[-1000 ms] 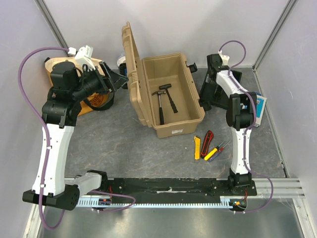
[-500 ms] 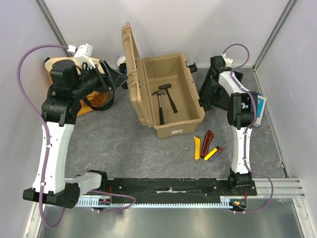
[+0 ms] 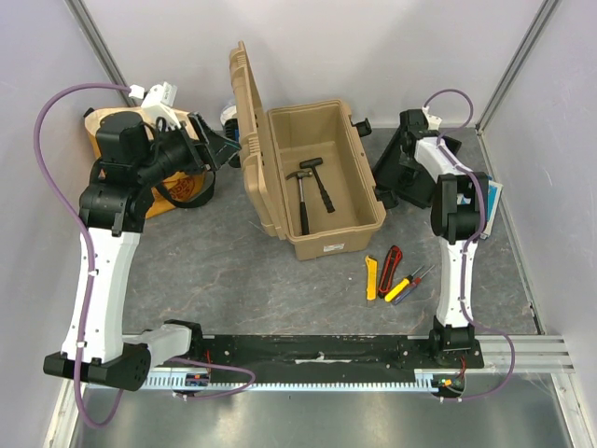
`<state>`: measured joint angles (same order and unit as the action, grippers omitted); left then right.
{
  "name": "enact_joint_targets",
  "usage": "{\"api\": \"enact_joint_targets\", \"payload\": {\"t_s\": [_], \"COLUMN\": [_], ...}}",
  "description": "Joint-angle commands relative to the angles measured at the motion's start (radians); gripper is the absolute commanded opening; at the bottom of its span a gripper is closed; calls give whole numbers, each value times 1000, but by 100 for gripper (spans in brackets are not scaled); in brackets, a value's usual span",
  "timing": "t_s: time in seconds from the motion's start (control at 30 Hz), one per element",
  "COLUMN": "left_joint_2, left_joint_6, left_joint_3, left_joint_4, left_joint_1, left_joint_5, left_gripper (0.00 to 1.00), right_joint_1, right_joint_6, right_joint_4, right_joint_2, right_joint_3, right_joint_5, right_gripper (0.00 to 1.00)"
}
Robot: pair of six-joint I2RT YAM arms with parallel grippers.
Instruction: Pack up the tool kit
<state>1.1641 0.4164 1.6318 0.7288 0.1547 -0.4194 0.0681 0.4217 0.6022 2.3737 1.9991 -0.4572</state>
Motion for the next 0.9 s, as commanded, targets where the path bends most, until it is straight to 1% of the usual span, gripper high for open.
{"api": "enact_joint_targets", "payload": {"t_s": [0.0, 0.03, 0.17, 0.4, 0.57, 0.7, 0.77, 0.87], "left_joint_2": [-26, -26, -38, -47, -52, -64, -70, -80], "left_joint_6": [-41, -39, -38, -31, -21, -10, -4, 5], "left_joint_3": [28, 26, 20, 10, 8, 5, -1, -16], "left_joint_4": [-3, -2, -3, -3, -3, -12, -22, -37], "left_joint_1": [2, 2, 2, 2, 3, 2, 3, 3], "left_joint_5": [5, 4, 2, -1, 4, 5, 5, 7], "left_gripper": [75, 75, 75, 75, 75, 75, 75, 75], "right_joint_1": [-4, -4, -4, -5, -4, 4, 31, 96], "right_joint_6": [32, 31, 6, -52, -69, -95, -112, -123], "right_joint_4": [-18, -24, -36, -68, -79, -73, -56, 2], "right_joint_2": [-73, -86, -163, -359, -510, -597, -626, -646], "right_joint_3": [-63, -71, -83, -92, -112, -114, -103, -60], "right_joint_5": [-12, -26, -93, -190, -143, -5, 37, 55], "right_gripper": [4, 0, 0, 0, 0, 0, 0, 0]}}
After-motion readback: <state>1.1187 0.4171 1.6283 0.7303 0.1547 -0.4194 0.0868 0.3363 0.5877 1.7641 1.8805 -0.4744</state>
